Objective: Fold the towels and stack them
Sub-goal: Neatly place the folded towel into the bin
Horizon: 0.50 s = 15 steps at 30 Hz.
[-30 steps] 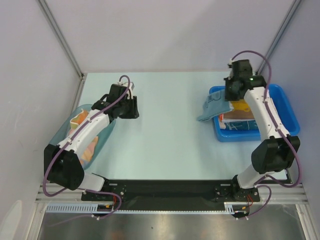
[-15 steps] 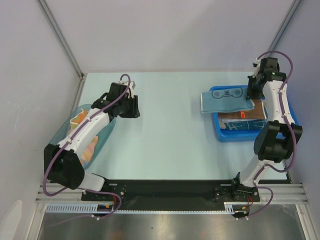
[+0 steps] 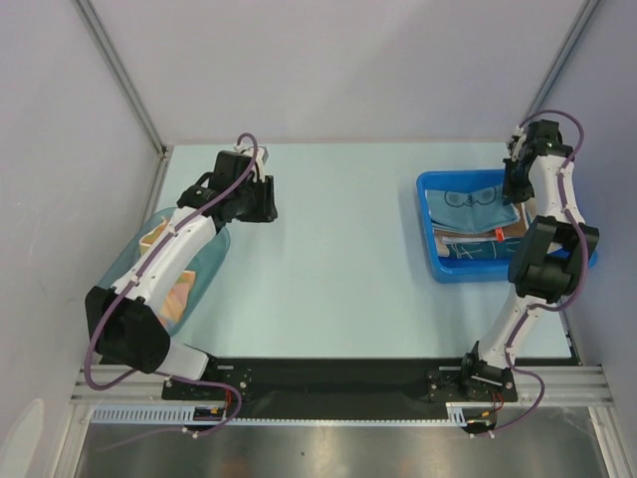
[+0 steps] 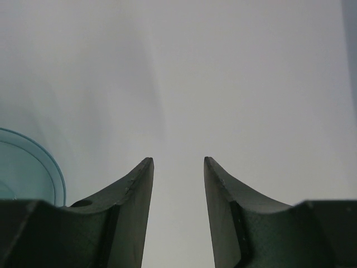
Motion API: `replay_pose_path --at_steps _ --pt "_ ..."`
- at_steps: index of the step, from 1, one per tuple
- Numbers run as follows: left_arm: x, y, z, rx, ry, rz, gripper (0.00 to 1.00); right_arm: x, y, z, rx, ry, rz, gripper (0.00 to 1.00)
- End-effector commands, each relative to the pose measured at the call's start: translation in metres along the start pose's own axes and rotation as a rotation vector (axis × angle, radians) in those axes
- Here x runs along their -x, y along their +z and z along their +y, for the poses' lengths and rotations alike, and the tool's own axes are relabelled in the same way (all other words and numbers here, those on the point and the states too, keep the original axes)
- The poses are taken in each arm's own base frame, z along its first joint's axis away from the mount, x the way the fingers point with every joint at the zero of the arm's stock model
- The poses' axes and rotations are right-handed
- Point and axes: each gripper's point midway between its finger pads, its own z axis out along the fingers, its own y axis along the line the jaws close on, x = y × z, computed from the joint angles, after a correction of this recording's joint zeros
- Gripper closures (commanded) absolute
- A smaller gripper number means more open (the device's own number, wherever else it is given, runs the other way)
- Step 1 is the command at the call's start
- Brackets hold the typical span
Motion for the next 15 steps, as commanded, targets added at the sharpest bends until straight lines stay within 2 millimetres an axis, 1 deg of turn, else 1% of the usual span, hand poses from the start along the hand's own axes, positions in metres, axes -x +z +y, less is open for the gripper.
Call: replay_pose_path --at_steps 1,3,4,6,7,8,10,11,12,13,14,15 --pt "0.016 -0.003 0.005 0.029 0.011 -0.026 0.53 0.026 0.000 -0.013 -0.025 -0.020 -0.059 1.00" --pt "0.017 -0.002 0.005 0.033 0.005 -0.030 0.53 0.027 0.004 -0.014 -0.028 -0.013 -0.062 1.00" --pt "0.017 -0.002 0.006 0.037 0.005 -0.030 0.53 0.028 0.005 -0.018 -0.034 -0.007 -0.064 1.00" --pt "0.019 -0.002 0.010 0.064 0.000 -0.041 0.53 0.034 0.003 -0.023 -0.033 0.009 -0.085 1.00" --pt "0.020 -0.003 0.011 0.070 -0.001 -0.045 0.52 0.034 0.003 -0.024 -0.023 0.016 -0.085 1.00" --pt "0.020 -0.004 0.012 0.074 -0.004 -0.048 0.52 0.033 0.003 -0.030 -0.026 0.034 -0.082 1.00" --pt "0.022 -0.003 0.011 0.069 -0.012 -0.051 0.52 0.031 0.006 -0.033 -0.027 0.046 -0.074 0.96" --pt "0.021 -0.003 0.009 0.059 -0.014 -0.048 0.52 0.033 0.006 -0.032 -0.028 0.045 -0.081 0.91" --pt "0.021 -0.002 0.009 0.059 -0.015 -0.045 0.52 0.033 0.006 -0.037 -0.053 0.057 -0.082 0.82" --pt "0.021 -0.002 0.010 0.062 -0.015 -0.045 0.52 0.035 0.006 -0.037 -0.059 0.080 -0.085 0.75" --pt "0.021 -0.004 0.013 0.074 -0.019 -0.043 0.51 0.034 0.004 -0.037 -0.058 0.089 -0.075 0.65" --pt "0.021 -0.004 0.020 0.106 -0.024 -0.046 0.51 0.035 0.001 -0.038 -0.062 0.107 -0.077 0.44"
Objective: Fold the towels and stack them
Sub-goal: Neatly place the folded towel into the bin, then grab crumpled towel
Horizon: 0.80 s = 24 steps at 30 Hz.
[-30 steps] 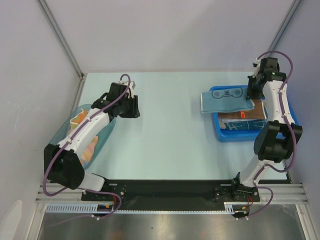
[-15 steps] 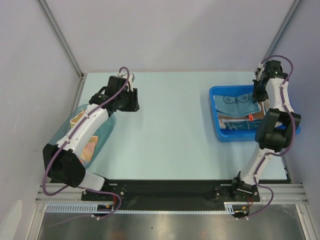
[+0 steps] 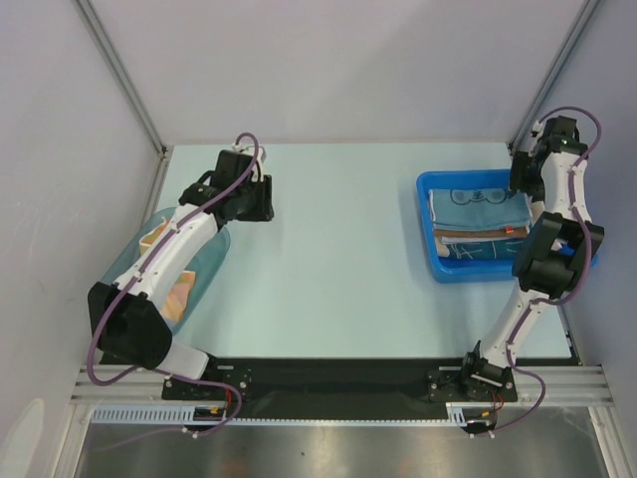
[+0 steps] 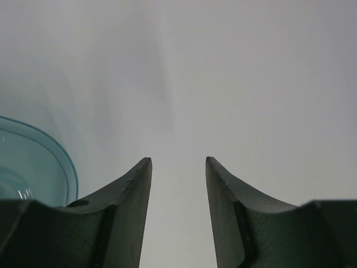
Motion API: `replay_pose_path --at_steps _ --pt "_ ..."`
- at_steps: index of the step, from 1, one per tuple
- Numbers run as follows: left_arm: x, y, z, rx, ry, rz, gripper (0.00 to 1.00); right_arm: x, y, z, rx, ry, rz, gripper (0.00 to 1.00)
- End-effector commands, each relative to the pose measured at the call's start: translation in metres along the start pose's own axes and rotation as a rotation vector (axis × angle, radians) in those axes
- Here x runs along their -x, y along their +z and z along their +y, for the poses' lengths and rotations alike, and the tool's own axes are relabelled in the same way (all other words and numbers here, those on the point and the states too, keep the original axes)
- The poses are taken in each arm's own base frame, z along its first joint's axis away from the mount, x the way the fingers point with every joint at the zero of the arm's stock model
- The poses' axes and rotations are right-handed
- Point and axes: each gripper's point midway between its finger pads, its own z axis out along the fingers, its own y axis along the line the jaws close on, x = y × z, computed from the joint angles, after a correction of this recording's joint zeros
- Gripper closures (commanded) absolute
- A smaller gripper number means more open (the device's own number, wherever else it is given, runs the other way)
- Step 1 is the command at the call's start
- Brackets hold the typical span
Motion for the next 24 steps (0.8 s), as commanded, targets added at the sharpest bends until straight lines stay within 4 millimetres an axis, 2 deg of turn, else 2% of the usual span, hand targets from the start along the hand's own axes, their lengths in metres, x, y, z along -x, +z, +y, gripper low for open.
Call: replay_pose_path --at_steps 1,2,3,4,5,6,8,9,10,11,12,13,14,15,16,17,18,19,20,22,24 --pt "0.023 -0.012 0.015 0.063 -0.033 -0.062 0.50 0.025 -0.016 -0.006 -0.030 0.066 -0.067 0.35" --pt "0.024 -0.017 0.020 0.073 -0.047 -0.069 0.48 0.026 -0.027 -0.004 -0.027 0.084 -0.074 0.23" --pt "0.029 -0.021 0.034 0.108 -0.087 -0.091 0.47 0.029 -0.035 0.002 -0.026 0.087 -0.090 0.10" --pt "0.032 -0.026 0.042 0.127 -0.108 -0.114 0.46 0.032 -0.043 0.007 -0.026 0.086 -0.106 0.04" --pt "0.043 -0.038 0.057 0.158 -0.147 -0.182 0.44 0.037 -0.061 0.014 -0.018 0.100 -0.140 0.00" --pt "0.039 -0.041 0.070 0.193 -0.180 -0.195 0.41 0.040 -0.069 0.034 0.009 0.072 -0.157 0.00" --pt "0.040 -0.051 0.097 0.271 -0.240 -0.231 0.35 0.041 -0.085 0.055 0.033 0.086 -0.187 0.00" --pt "0.036 -0.060 0.121 0.325 -0.295 -0.252 0.34 0.045 -0.104 0.069 0.066 0.088 -0.227 0.00" --pt "0.034 -0.063 0.131 0.334 -0.321 -0.257 0.33 0.046 -0.112 0.094 0.119 0.070 -0.250 0.00" --pt "0.030 -0.071 0.159 0.385 -0.384 -0.271 0.33 0.040 -0.115 0.111 0.159 0.073 -0.245 0.00" --pt "0.020 -0.071 0.170 0.404 -0.419 -0.260 0.32 0.041 -0.136 0.127 0.213 0.063 -0.288 0.00" --pt "0.014 -0.072 0.180 0.409 -0.451 -0.250 0.32 0.034 -0.143 0.154 0.259 0.019 -0.297 0.00" --pt "0.006 -0.076 0.197 0.432 -0.498 -0.243 0.32 0.032 -0.145 0.162 0.279 0.013 -0.319 0.00" --pt "-0.006 -0.073 0.207 0.457 -0.521 -0.222 0.32 0.027 -0.154 0.182 0.319 -0.005 -0.331 0.00" --pt "-0.014 -0.070 0.216 0.478 -0.540 -0.202 0.32 0.025 -0.175 0.207 0.380 -0.036 -0.380 0.00" --pt "-0.022 -0.067 0.225 0.495 -0.559 -0.185 0.32 0.021 -0.183 0.220 0.423 -0.056 -0.393 0.00" --pt "-0.039 -0.063 0.238 0.521 -0.605 -0.151 0.32 0.006 -0.183 0.237 0.482 -0.089 -0.373 0.00" --pt "-0.050 -0.054 0.244 0.522 -0.629 -0.115 0.33 0.008 -0.198 0.247 0.518 -0.102 -0.421 0.00" --pt "-0.057 -0.048 0.251 0.527 -0.657 -0.107 0.33 -0.002 -0.204 0.264 0.552 -0.139 -0.425 0.00" --pt "-0.087 -0.027 0.257 0.542 -0.696 -0.008 0.34 -0.011 -0.206 0.271 0.558 -0.154 -0.438 0.00" --pt "-0.109 -0.019 0.265 0.600 -0.705 0.053 0.35 -0.020 -0.208 0.283 0.574 -0.172 -0.428 0.00"
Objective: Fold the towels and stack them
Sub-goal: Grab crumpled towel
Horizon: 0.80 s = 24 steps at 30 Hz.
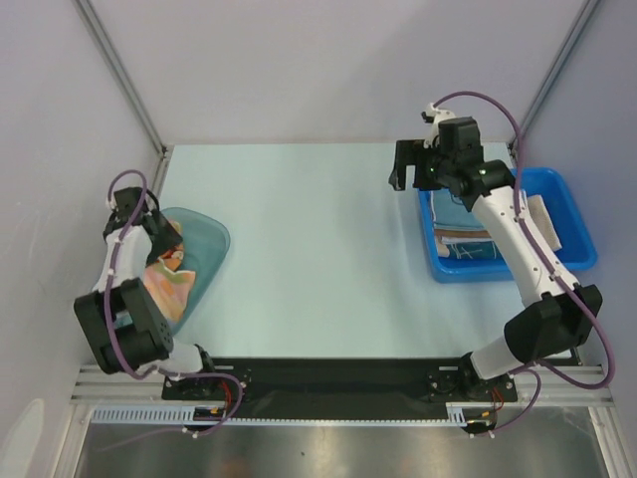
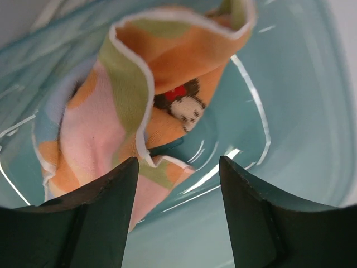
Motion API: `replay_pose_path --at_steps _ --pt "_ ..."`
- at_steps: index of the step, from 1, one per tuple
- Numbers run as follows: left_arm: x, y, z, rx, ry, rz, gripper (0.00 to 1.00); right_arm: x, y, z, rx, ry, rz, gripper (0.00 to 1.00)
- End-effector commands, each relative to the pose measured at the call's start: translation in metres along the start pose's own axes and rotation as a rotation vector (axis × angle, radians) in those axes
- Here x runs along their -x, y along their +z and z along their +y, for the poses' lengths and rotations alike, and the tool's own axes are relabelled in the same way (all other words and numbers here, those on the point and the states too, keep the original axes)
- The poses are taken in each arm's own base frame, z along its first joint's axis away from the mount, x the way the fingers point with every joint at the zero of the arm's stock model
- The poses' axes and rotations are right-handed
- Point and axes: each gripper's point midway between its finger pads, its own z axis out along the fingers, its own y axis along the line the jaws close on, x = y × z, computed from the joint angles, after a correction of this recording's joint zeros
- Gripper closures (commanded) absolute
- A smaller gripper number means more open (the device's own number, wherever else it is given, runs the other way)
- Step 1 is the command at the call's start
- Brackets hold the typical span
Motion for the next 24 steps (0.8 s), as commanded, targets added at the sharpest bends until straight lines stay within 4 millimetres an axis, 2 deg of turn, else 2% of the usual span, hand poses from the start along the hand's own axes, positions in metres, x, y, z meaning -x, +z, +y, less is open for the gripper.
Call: replay_pose_path --at_steps 1,3,4,5,6,7,9,10,11,13,15,16,17,18,21,23,24 --pt "-0.026 0.031 0.016 0.082 -0.019 0.083 0.35 0.009 0.000 0.022 0.055 -0.002 -0.066 0.00" --pt "-0.040 0.043 0.028 0.142 -0.006 0.129 0.36 0.007 0.000 0.035 0.082 -0.029 -0.066 0.00" --pt "-0.048 0.051 0.032 0.159 0.004 0.171 0.41 0.005 -0.001 0.041 0.084 -0.057 -0.061 0.00" --pt "-0.049 0.053 0.033 0.165 0.007 0.187 0.45 0.005 -0.003 0.039 0.071 -0.064 -0.059 0.00" --pt "-0.049 0.054 0.031 0.156 0.005 0.199 0.61 0.001 -0.007 0.042 0.067 -0.082 -0.045 0.00" --pt "-0.047 0.053 0.030 0.152 0.009 0.201 0.72 0.003 -0.010 0.039 0.038 -0.100 -0.051 0.00" --pt "-0.023 0.041 0.020 0.117 -0.002 0.141 0.99 0.004 -0.023 0.041 0.022 -0.121 -0.067 0.00" --pt "-0.013 0.032 0.015 0.097 -0.004 0.114 1.00 0.003 -0.027 0.040 0.014 -0.127 -0.070 0.00" --pt "0.015 0.011 0.005 0.049 -0.018 0.027 1.00 0.006 -0.037 0.040 0.018 -0.125 -0.089 0.00" --pt "0.040 -0.021 -0.018 -0.080 -0.017 -0.051 1.00 0.007 -0.045 0.041 0.021 -0.126 -0.106 0.00" --pt "0.081 -0.077 -0.042 -0.160 -0.014 -0.211 1.00 0.009 -0.056 0.041 0.026 -0.118 -0.131 0.00" --pt "0.084 -0.095 -0.053 -0.167 0.005 -0.241 1.00 0.011 -0.059 0.042 0.029 -0.112 -0.142 0.00" --pt "0.102 -0.122 -0.063 -0.203 0.007 -0.306 1.00 0.013 -0.061 0.043 0.034 -0.103 -0.149 0.00" --pt "0.106 -0.139 -0.070 -0.233 0.015 -0.335 1.00 0.014 -0.064 0.046 0.047 -0.088 -0.154 0.00" --pt "0.103 -0.186 -0.113 -0.406 0.085 -0.373 1.00 0.017 -0.070 0.056 0.084 -0.077 -0.169 0.00" --pt "0.091 -0.235 -0.156 -0.626 0.177 -0.401 1.00 0.016 -0.072 0.061 0.096 -0.074 -0.172 0.00" --pt "0.085 -0.253 -0.171 -0.709 0.206 -0.411 1.00 0.016 -0.072 0.062 0.100 -0.067 -0.173 0.00"
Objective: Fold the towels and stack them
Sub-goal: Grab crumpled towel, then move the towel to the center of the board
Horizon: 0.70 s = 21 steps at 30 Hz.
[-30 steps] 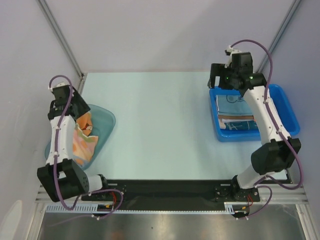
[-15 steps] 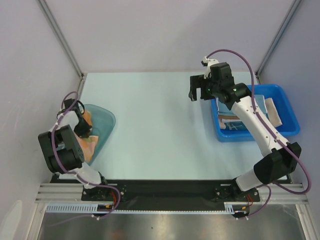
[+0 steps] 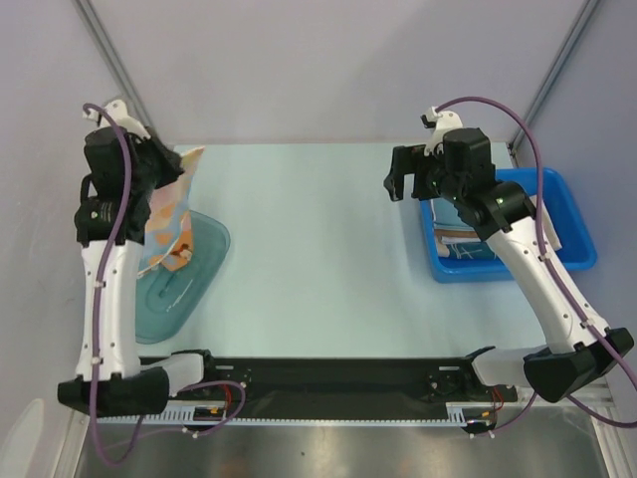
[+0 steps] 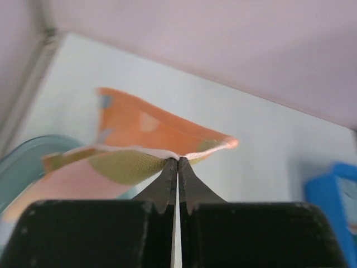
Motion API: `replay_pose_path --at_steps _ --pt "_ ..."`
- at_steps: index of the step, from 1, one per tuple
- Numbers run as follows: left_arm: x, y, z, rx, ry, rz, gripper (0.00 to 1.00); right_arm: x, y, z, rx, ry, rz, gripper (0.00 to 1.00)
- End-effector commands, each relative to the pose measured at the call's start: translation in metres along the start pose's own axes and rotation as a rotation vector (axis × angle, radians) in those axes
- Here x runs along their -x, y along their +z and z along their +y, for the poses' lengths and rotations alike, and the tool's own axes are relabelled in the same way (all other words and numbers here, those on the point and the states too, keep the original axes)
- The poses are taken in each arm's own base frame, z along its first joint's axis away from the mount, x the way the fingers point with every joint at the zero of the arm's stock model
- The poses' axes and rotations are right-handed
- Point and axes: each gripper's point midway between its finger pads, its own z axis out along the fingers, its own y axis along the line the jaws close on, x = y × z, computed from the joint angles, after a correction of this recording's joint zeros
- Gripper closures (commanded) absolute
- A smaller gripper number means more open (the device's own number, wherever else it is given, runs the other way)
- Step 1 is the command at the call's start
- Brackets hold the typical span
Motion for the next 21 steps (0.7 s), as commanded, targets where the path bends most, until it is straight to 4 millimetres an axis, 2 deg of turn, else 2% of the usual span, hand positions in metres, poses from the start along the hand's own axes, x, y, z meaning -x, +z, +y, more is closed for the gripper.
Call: replay_pose_path --at_steps 1,2,3,4,6,7,9,10,11,13,14,15,16,17,18,21 --pt "-0.001 -0.038 -0.093 -0.373 0.036 0.011 1.00 0.006 -0.003 0.011 0.028 0.038 -0.028 0.00" --pt "-0.004 -0.056 -0.122 -0.523 0.040 0.031 1.00 0.005 -0.003 0.012 0.031 0.045 -0.025 0.00" --pt "-0.004 -0.066 -0.139 -0.599 0.041 0.032 1.00 0.004 -0.003 0.013 0.033 0.050 -0.024 0.00" --pt "-0.006 -0.082 -0.165 -0.707 0.029 0.038 1.00 0.001 -0.004 0.018 0.061 0.053 -0.015 0.00" --pt "-0.023 -0.105 -0.194 -0.871 0.044 0.092 1.00 -0.001 -0.007 0.020 0.064 0.058 -0.008 0.00" --pt "-0.034 -0.117 -0.212 -0.946 0.041 0.125 1.00 -0.003 -0.007 0.019 0.055 0.065 -0.002 0.00" --pt "-0.073 -0.124 -0.224 -1.018 0.037 0.223 1.00 -0.008 -0.010 0.018 0.049 0.065 0.008 0.00" --pt "-0.091 -0.142 -0.244 -1.102 0.024 0.253 1.00 -0.011 -0.011 0.018 0.048 0.063 0.016 0.00" --pt "-0.134 -0.138 -0.241 -1.097 0.022 0.338 1.00 -0.016 -0.012 0.009 0.000 0.063 0.025 0.00" --pt "-0.181 -0.150 -0.255 -1.124 0.019 0.385 1.00 -0.021 -0.013 0.006 -0.016 0.065 0.035 0.00" --pt "-0.226 -0.140 -0.241 -1.069 0.026 0.466 1.00 -0.025 -0.013 0.006 -0.014 0.064 0.047 0.00" --pt "-0.238 -0.141 -0.241 -1.078 0.015 0.458 1.00 -0.028 -0.014 0.006 -0.012 0.066 0.058 0.00" --pt "-0.258 -0.142 -0.237 -1.051 -0.014 0.491 1.00 -0.031 -0.014 0.007 -0.011 0.066 0.066 0.00" --pt "-0.296 -0.136 -0.219 -1.014 -0.011 0.550 0.99 -0.037 -0.013 0.008 -0.002 0.072 0.084 0.01" --pt "-0.301 -0.138 -0.218 -1.036 -0.028 0.537 0.92 -0.040 -0.011 0.011 0.013 0.072 0.088 0.03" --pt "-0.335 -0.132 -0.195 -0.966 -0.001 0.614 0.70 -0.049 0.002 0.022 0.072 0.081 0.107 0.14"
